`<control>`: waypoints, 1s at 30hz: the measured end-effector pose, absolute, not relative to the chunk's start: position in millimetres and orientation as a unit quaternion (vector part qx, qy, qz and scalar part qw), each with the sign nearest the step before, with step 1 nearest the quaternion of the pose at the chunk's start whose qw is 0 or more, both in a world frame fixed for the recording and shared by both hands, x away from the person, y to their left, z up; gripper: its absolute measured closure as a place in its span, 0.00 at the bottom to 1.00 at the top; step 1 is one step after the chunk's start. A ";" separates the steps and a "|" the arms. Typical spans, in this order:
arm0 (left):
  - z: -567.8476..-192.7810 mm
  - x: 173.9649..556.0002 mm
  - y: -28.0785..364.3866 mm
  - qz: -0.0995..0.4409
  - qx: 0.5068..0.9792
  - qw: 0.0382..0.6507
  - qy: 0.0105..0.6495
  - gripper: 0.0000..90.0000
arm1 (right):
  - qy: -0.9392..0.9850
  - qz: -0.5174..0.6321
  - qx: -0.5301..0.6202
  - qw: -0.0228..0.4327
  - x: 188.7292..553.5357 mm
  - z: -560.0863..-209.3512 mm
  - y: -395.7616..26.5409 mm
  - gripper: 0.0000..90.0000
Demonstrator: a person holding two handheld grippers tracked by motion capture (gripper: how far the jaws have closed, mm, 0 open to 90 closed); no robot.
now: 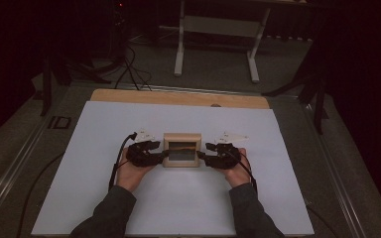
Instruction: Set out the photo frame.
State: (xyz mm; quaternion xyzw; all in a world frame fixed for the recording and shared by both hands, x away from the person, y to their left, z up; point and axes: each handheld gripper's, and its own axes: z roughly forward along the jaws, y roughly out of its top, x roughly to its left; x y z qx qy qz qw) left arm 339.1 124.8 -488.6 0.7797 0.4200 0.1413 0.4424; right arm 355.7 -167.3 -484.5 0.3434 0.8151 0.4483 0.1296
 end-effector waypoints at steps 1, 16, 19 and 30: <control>-487.9 338.3 126.3 0.141 0.780 0.442 0.419 0.50 | 0.815 0.448 0.343 0.130 354.9 -483.6 -168.0 0.52; -483.8 321.0 152.0 0.156 0.778 0.430 0.430 0.50 | 0.812 0.448 0.347 0.143 341.8 -478.5 -190.1 0.50; -486.8 317.8 157.7 0.158 0.779 0.424 0.434 0.50 | 0.810 0.447 0.352 0.144 340.2 -480.5 -196.6 0.49; -503.1 304.0 182.5 0.178 0.781 0.384 0.459 0.48 | 0.794 0.440 0.390 0.156 334.9 -491.2 -229.4 0.48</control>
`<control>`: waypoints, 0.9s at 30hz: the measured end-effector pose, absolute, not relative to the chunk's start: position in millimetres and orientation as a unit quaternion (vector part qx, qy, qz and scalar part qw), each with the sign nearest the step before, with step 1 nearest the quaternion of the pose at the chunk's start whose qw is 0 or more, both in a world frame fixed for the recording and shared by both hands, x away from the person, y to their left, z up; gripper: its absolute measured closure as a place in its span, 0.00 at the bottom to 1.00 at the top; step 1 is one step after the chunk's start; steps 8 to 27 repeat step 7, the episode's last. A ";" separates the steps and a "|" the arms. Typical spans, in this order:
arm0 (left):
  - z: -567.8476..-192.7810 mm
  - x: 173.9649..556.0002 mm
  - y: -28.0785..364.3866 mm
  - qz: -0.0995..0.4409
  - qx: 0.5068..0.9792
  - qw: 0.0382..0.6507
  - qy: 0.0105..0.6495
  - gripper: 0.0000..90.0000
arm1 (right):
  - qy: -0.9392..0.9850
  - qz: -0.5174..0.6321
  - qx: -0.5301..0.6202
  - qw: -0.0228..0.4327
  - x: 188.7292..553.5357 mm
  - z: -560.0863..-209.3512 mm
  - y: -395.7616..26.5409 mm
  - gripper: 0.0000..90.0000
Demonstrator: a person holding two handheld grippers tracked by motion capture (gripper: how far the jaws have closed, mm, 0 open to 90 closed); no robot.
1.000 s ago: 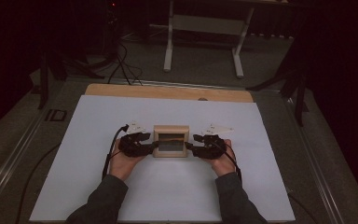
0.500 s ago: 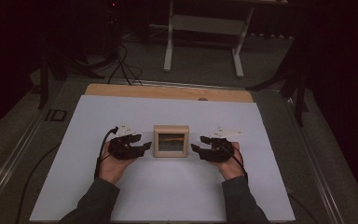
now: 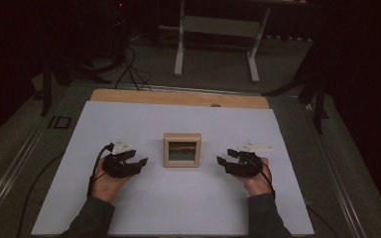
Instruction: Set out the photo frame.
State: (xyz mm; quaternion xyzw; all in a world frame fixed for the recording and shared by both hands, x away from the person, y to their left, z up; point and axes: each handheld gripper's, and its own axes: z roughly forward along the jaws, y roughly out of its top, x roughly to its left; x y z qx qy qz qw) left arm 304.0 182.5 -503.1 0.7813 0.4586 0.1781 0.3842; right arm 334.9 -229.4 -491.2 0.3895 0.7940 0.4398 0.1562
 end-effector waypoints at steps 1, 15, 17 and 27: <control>-504.7 302.9 185.4 0.180 0.780 0.382 0.462 0.48 | 0.793 0.436 0.395 0.159 335.2 -492.8 -233.0 0.47; -514.4 299.9 198.5 0.204 0.772 0.353 0.487 0.47 | 0.786 0.422 0.418 0.169 335.4 -499.8 -248.1 0.45; -514.4 299.9 198.5 0.204 0.772 0.353 0.487 0.47 | 0.786 0.422 0.418 0.169 335.4 -499.8 -248.1 0.45; -514.4 299.9 198.5 0.204 0.772 0.353 0.487 0.47 | 0.786 0.422 0.418 0.169 335.4 -499.8 -248.1 0.45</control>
